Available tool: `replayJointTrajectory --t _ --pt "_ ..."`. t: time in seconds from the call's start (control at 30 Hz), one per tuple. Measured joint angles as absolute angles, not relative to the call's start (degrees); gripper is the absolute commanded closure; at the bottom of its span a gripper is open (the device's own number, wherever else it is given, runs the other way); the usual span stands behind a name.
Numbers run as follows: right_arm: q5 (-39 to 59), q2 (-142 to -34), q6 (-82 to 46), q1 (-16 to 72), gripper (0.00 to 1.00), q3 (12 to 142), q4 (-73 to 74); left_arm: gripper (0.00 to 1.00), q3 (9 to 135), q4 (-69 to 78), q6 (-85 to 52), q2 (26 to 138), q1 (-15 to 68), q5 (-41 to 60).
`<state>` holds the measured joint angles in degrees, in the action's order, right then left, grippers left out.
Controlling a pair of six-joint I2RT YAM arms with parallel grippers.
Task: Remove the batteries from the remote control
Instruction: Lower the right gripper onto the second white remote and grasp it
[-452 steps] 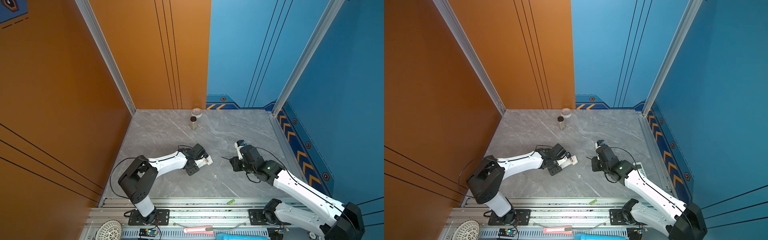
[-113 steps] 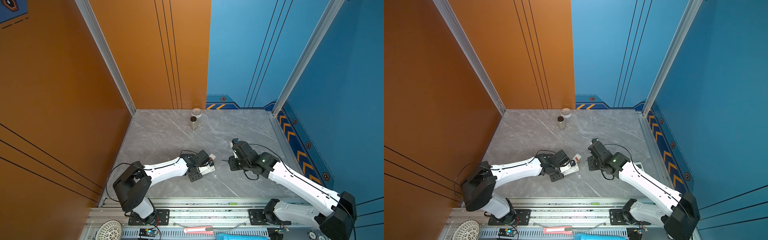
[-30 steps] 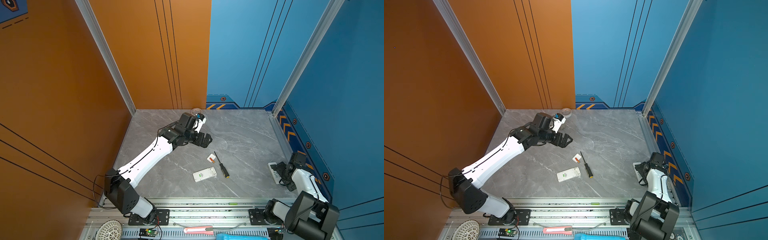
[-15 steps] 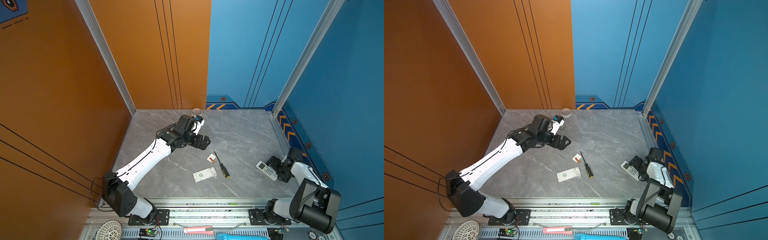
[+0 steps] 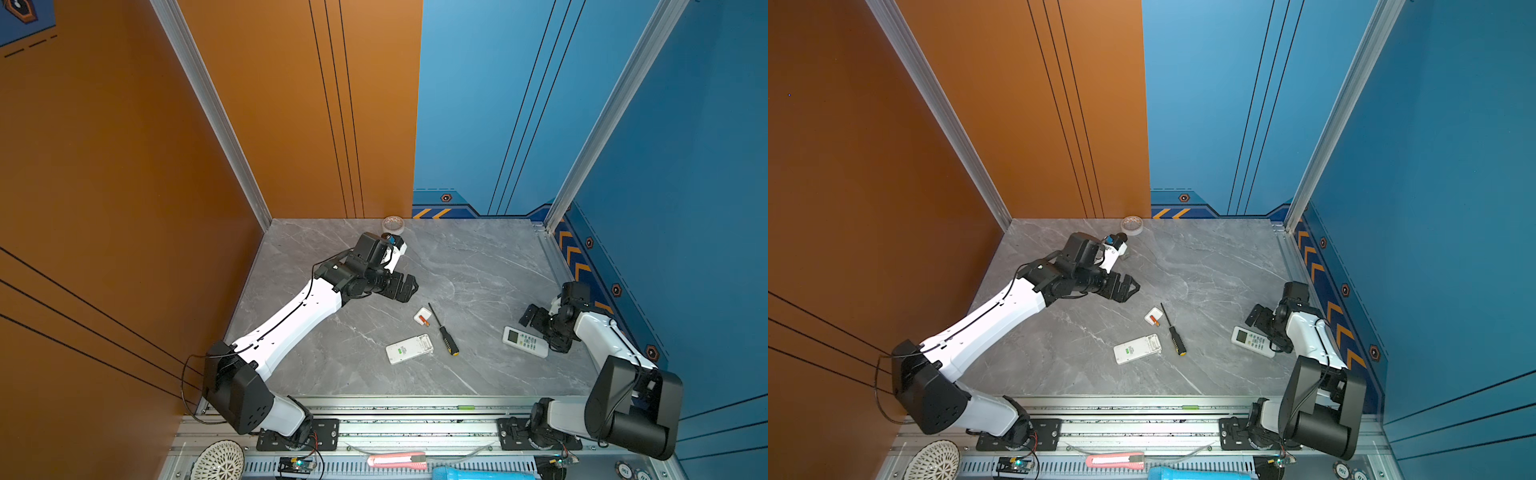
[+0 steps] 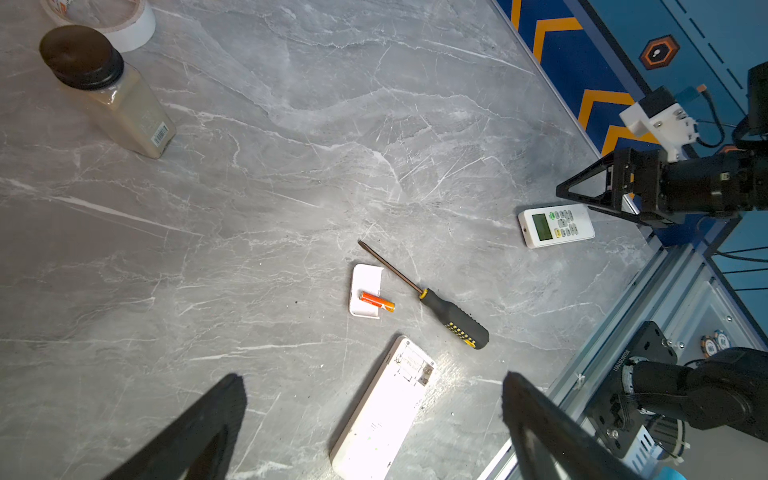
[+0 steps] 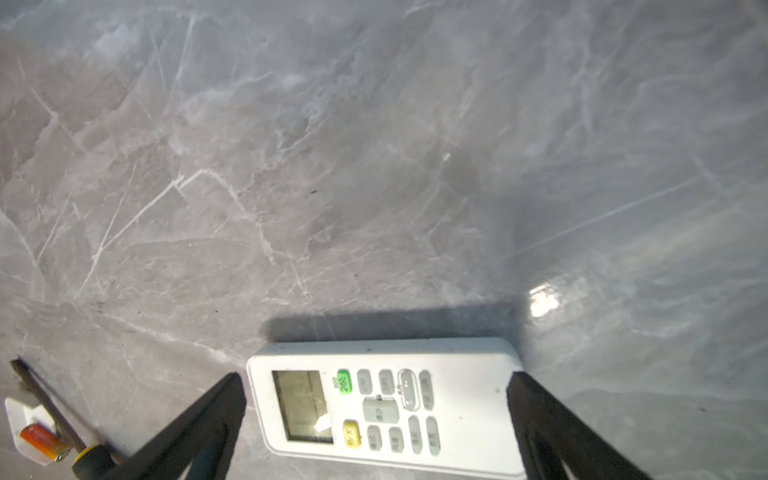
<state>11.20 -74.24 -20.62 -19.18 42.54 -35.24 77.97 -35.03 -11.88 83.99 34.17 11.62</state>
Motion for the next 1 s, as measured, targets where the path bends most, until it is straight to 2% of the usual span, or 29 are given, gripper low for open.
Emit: replayJointTrajectory --t 0.13,0.37,0.7,1.0 --pt "8.8 -67.7 -27.6 -20.1 0.00 42.5 -38.2 0.02 77.4 -35.0 -11.9 83.2 34.2 11.6" --pt "10.5 -60.6 -42.2 -20.1 0.00 39.7 -42.8 0.02 76.6 -35.1 -11.9 82.4 34.2 11.6" --pt "11.8 -67.7 -58.4 -17.5 0.00 38.9 -40.6 0.02 76.5 -34.9 -11.9 82.4 34.2 11.6" --pt "10.2 -76.7 -67.6 -16.1 0.02 38.9 -33.8 0.02 75.2 -34.9 -11.9 81.9 34.2 11.6"
